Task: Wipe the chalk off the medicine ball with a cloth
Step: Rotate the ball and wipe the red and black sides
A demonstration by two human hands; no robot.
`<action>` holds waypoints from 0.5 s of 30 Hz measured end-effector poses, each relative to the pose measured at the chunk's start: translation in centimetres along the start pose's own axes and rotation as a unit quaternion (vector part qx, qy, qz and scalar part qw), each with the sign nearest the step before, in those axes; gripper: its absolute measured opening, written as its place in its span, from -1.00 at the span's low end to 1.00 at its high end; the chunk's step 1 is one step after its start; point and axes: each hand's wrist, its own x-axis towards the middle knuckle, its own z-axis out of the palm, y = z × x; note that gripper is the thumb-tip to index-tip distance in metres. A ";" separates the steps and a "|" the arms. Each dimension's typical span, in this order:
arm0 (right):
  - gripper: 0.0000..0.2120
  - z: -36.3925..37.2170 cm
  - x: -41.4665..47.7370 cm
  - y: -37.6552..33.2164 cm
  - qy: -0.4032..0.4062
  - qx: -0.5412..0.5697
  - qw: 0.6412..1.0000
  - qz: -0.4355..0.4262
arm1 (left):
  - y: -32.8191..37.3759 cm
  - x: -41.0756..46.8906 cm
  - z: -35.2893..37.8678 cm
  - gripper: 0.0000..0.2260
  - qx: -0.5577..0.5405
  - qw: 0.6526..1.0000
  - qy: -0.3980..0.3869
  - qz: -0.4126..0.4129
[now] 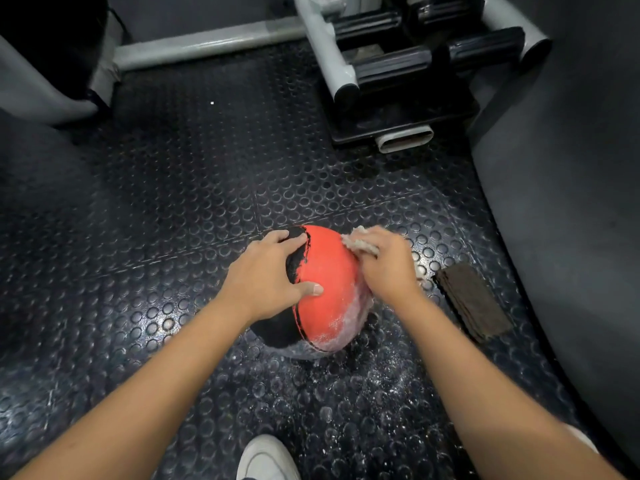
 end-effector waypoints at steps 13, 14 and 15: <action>-0.72 0.4 2.5 1.6 0.017 -0.067 0.995 0.070 | 1.2 0.6 -0.1 -0.19 0.038 0.999 -0.002 0.000; -0.73 0.3 1.7 1.2 0.017 -0.049 0.997 0.050 | 1.1 0.8 -0.2 -0.18 0.029 1.000 -0.002 -0.005; -0.74 0.2 0.5 0.6 0.020 -0.027 0.999 0.018 | 0.9 1.0 -0.3 -0.18 0.019 1.000 -0.003 -0.010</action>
